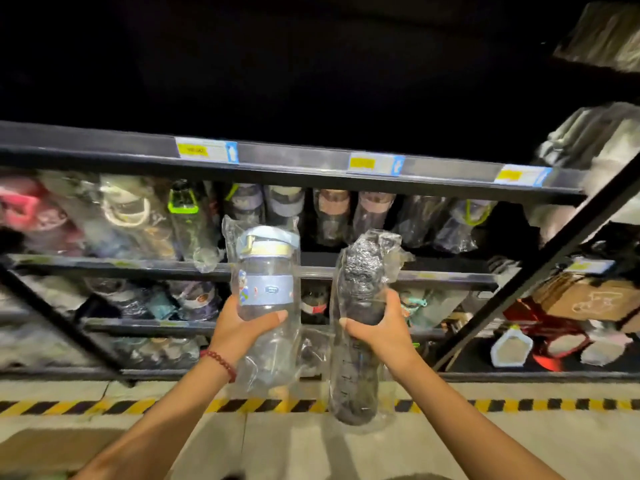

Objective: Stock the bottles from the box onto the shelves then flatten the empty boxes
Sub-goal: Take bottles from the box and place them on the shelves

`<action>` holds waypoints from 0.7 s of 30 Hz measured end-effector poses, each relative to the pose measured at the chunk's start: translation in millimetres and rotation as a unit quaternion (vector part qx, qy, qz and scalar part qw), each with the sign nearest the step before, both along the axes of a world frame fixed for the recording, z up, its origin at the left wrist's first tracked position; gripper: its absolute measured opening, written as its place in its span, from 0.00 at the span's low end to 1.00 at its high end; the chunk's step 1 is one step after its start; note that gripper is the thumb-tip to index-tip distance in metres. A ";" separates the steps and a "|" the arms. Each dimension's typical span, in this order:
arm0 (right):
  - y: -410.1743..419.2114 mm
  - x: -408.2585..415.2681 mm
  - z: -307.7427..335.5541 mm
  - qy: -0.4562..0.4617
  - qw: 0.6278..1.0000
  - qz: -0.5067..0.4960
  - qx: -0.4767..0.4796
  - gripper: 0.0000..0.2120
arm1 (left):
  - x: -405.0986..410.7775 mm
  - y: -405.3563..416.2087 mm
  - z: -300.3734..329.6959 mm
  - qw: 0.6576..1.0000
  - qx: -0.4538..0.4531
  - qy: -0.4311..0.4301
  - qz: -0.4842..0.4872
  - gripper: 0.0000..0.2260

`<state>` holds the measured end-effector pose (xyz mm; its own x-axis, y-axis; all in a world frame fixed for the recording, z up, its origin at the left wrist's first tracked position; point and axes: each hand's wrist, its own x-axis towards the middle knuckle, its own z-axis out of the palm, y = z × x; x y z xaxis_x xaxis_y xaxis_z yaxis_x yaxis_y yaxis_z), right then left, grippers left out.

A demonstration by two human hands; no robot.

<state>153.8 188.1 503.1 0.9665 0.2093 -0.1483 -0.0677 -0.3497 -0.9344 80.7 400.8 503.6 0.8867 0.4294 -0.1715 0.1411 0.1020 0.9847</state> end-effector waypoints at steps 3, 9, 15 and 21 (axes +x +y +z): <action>38.4 14.4 -3.1 0.000 1.000 0.008 -0.020 0.39 | 4.1 37.7 -6.3 0.999 -0.027 0.018 0.014 0.29; 98.6 52.6 -4.9 0.020 0.999 0.003 -0.041 0.37 | 35.9 97.0 -22.5 0.996 -0.084 0.029 -0.011 0.39; 121.9 85.6 -11.5 -0.005 0.996 -0.034 -0.088 0.35 | 76.1 114.6 -39.0 0.992 -0.106 -0.024 -0.058 0.23; 108.5 120.3 -2.2 -0.083 0.972 -0.023 -0.216 0.37 | 112.4 97.7 -54.6 0.980 -0.193 -0.031 -0.042 0.28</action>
<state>274.1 296.6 501.0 0.9917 0.1172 -0.0536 0.0464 -0.7128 -0.6999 193.1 498.5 449.0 0.9300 0.2677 -0.2519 0.1067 0.4590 0.8820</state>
